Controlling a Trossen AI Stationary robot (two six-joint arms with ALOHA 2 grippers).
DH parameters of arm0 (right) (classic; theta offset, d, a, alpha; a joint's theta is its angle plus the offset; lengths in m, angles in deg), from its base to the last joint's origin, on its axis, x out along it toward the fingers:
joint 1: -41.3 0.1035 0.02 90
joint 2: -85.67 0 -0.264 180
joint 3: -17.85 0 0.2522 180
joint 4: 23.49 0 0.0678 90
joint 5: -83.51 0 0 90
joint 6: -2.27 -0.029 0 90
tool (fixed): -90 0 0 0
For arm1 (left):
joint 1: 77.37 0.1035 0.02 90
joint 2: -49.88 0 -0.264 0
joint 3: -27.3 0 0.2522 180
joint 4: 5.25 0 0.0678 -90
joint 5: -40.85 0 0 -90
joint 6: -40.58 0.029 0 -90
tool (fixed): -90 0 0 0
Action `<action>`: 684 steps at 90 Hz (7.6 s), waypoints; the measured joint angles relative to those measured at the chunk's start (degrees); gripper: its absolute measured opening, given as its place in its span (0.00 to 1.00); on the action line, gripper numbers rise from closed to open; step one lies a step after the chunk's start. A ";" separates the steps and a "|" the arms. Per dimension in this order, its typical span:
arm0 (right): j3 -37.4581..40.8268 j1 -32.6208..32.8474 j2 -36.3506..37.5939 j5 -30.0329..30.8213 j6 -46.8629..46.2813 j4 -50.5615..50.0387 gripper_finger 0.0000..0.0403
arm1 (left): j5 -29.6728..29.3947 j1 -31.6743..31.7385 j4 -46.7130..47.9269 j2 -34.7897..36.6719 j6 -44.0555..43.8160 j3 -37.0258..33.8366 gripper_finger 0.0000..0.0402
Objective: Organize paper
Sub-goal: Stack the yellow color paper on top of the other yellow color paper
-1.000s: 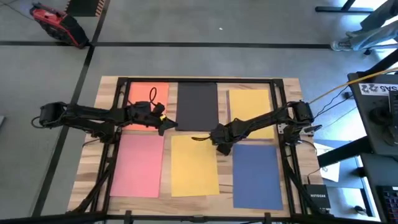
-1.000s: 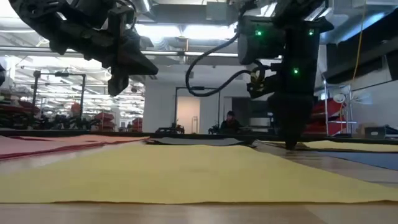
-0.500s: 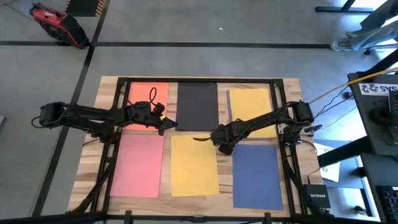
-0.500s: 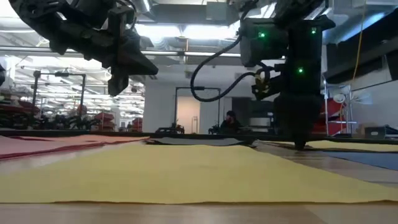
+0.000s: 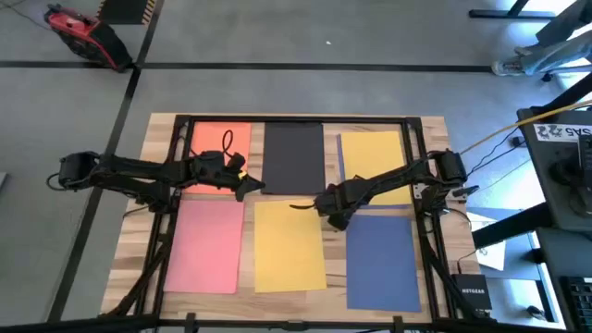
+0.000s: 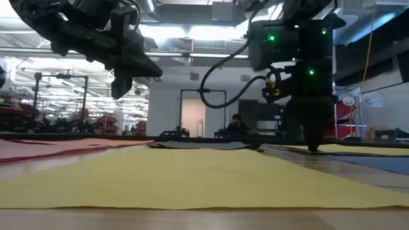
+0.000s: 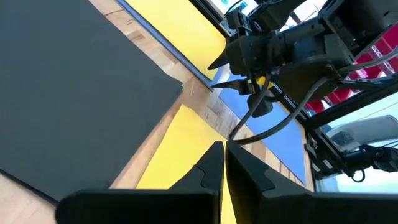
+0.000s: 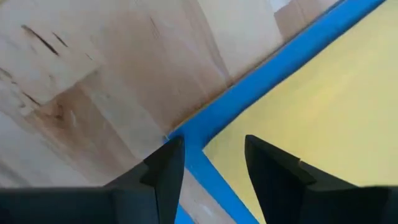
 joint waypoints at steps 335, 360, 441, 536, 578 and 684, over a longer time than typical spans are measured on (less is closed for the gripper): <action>-17.74 9.08 -3.53 -21.58 2.15 46.63 0.00 | 8.24 11.87 -15.61 6.61 -17.08 0.02 0.00; -21.87 9.81 -11.90 -27.48 4.10 52.14 0.00 | 10.08 12.56 -13.84 6.60 -17.53 0.00 0.00; -39.14 9.81 -24.28 -41.23 14.48 41.42 0.04 | 14.09 14.33 -10.84 6.56 -14.01 0.00 0.00; -33.54 4.68 -9.01 -28.64 21.75 -0.88 0.00 | 8.14 -12.16 29.08 6.30 3.44 0.02 0.00; -7.72 0.24 2.45 -24.50 16.57 12.29 0.00 | -5.75 -15.80 34.12 -1.77 5.28 2.31 0.00; 7.91 -4.80 4.63 -17.34 9.19 27.21 0.00 | -10.31 -15.28 48.47 -21.43 10.97 16.96 0.00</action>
